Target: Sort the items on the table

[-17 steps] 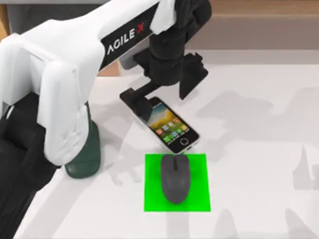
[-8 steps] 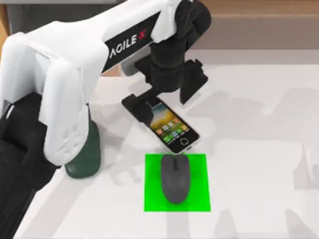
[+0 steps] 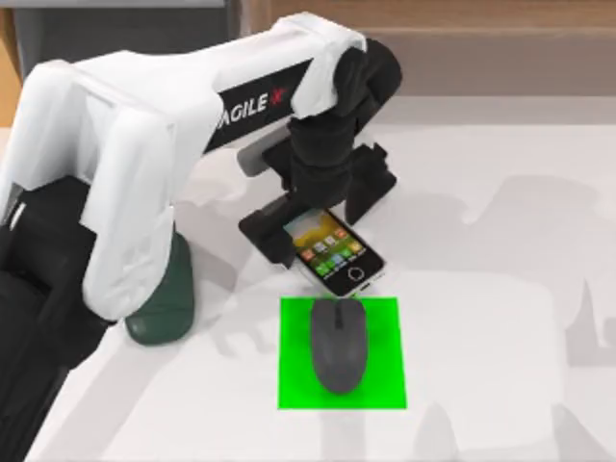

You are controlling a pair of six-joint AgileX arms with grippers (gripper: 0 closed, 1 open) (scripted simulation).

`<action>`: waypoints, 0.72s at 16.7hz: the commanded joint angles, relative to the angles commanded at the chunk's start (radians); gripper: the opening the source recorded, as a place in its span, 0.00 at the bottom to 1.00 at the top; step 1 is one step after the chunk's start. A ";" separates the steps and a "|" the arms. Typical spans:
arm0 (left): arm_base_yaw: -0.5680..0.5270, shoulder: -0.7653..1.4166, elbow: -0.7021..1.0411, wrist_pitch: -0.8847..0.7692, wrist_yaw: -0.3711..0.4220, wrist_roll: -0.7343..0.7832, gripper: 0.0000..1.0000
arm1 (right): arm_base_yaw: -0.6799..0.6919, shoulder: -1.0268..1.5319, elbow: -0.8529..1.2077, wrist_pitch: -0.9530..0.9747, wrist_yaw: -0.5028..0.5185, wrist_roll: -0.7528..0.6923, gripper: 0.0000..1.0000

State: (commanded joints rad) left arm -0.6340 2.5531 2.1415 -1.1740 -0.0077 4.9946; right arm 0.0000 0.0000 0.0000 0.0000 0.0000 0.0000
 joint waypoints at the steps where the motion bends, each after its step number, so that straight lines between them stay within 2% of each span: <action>1: 0.000 0.000 0.000 0.000 0.000 0.000 1.00 | 0.000 0.000 0.000 0.000 0.000 0.000 1.00; 3: 0.000 0.000 0.000 0.000 0.000 0.000 1.00 | 0.000 0.000 0.000 0.000 0.000 0.000 1.00; 12: 0.000 0.000 0.000 0.000 0.000 0.000 0.32 | 0.000 0.000 0.000 0.000 0.000 0.000 1.00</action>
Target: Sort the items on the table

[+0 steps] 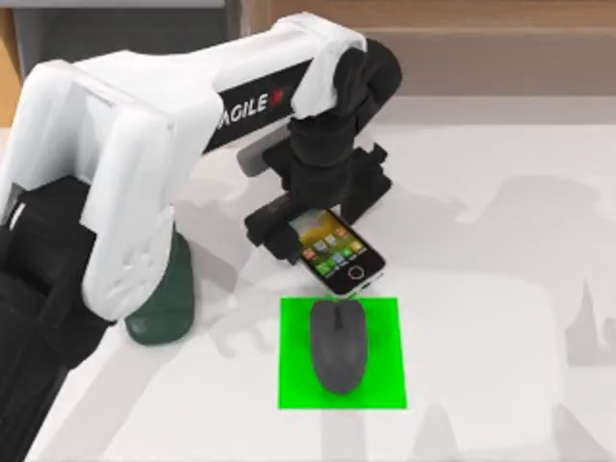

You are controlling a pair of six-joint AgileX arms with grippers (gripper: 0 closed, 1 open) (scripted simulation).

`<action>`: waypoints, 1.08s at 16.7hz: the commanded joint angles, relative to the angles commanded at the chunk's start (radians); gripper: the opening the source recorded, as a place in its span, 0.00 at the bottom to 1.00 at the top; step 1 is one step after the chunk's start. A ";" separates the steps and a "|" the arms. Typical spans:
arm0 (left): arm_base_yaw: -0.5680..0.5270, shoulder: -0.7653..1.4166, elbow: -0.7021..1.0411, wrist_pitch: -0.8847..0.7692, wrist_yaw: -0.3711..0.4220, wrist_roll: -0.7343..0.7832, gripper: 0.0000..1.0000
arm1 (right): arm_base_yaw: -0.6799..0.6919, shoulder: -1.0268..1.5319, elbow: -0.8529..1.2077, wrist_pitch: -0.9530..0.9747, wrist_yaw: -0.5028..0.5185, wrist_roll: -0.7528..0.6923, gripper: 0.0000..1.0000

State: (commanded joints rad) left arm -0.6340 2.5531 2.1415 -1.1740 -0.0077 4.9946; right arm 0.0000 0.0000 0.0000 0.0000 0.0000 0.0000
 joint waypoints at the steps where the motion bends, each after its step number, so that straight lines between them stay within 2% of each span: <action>1: 0.000 0.000 0.000 0.000 0.000 0.000 0.25 | 0.000 0.000 0.000 0.000 0.000 0.000 1.00; 4: 0.000 0.000 0.000 0.000 0.000 0.000 0.02 | 0.000 0.000 0.000 0.000 0.000 0.000 1.00; 5: 0.000 0.000 0.000 0.000 0.000 0.000 0.00 | 0.000 0.000 0.000 0.000 0.000 0.000 1.00; 14: 0.001 -0.018 0.006 -0.006 0.001 0.001 0.00 | 0.000 0.000 0.000 0.000 0.000 0.000 1.00; 18: 0.001 -0.029 0.066 -0.079 0.000 0.001 0.00 | 0.000 0.000 0.000 0.000 0.000 0.000 1.00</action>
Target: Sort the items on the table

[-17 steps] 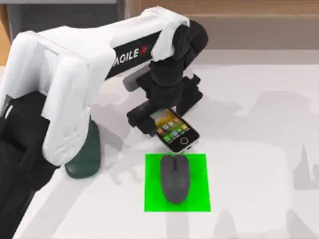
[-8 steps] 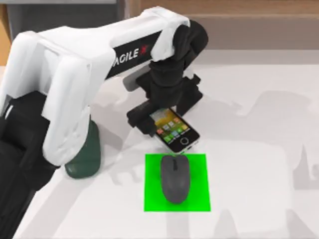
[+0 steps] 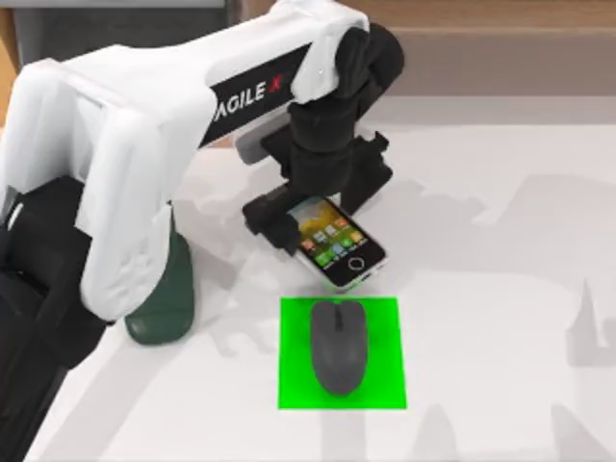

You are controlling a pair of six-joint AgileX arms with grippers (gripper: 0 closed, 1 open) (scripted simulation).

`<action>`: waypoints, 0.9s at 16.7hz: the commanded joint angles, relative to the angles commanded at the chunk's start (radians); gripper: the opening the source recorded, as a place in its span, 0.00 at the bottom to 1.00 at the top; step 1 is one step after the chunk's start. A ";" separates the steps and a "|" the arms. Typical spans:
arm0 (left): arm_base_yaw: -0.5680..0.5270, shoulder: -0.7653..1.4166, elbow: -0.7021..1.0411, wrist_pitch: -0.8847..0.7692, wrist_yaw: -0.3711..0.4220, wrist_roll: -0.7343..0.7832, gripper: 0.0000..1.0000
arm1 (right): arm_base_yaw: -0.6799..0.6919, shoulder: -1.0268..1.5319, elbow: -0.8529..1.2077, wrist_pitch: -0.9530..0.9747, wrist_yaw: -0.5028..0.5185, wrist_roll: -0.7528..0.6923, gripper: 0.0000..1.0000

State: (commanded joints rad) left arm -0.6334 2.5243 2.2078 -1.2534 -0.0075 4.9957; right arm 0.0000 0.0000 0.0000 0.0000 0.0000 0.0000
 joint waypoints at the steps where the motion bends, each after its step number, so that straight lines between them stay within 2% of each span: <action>1: 0.000 -0.004 0.015 -0.017 0.000 -0.001 0.00 | 0.000 0.000 0.000 0.000 0.000 0.000 1.00; 8: -0.004 -0.032 -0.004 -0.005 -0.016 0.015 0.00 | 0.000 0.000 0.000 0.000 0.000 0.000 1.00; 11: -0.020 -0.142 -0.106 0.070 -0.077 0.071 0.00 | 0.000 0.000 0.000 0.000 0.000 0.000 1.00; 15: -0.053 -0.367 -0.329 0.226 -0.204 0.188 0.00 | 0.000 0.000 0.000 0.000 0.000 0.000 1.00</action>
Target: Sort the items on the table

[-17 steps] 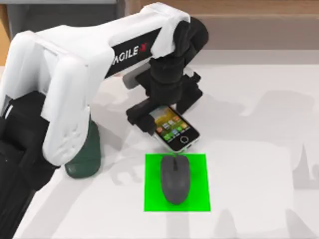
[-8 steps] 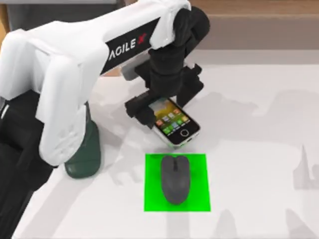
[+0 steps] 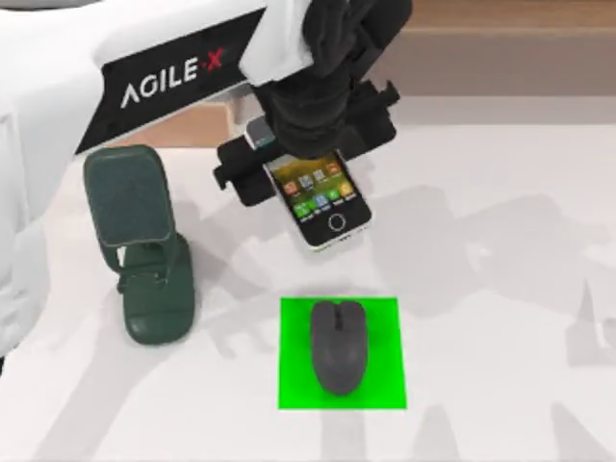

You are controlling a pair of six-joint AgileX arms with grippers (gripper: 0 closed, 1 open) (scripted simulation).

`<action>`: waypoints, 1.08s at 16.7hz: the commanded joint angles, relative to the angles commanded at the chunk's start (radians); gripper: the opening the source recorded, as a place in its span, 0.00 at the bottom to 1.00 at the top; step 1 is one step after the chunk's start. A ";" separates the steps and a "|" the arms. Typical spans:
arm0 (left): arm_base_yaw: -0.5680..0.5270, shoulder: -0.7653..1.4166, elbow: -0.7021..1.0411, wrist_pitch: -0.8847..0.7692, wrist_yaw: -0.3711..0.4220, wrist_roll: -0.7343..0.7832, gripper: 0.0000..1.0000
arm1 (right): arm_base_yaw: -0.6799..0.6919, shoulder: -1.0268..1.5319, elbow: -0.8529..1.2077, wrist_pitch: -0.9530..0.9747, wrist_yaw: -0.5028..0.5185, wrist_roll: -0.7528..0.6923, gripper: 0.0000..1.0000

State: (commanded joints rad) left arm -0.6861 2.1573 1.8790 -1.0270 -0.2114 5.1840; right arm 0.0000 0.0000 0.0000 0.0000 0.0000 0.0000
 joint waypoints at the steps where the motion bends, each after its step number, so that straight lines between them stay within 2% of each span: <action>1: -0.010 -0.068 -0.067 0.046 -0.036 0.035 0.00 | 0.000 0.000 0.000 0.000 0.000 0.000 1.00; 11: -0.094 -0.823 -0.793 0.525 -0.392 0.397 0.00 | 0.000 0.000 0.000 0.000 0.000 0.000 1.00; 18: -0.110 -1.102 -1.179 0.750 -0.548 0.561 0.00 | 0.000 0.000 0.000 0.000 0.000 0.000 1.00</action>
State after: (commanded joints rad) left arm -0.7959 1.0548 0.6996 -0.2765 -0.7598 5.7446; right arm 0.0000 0.0000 0.0000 0.0000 0.0000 0.0000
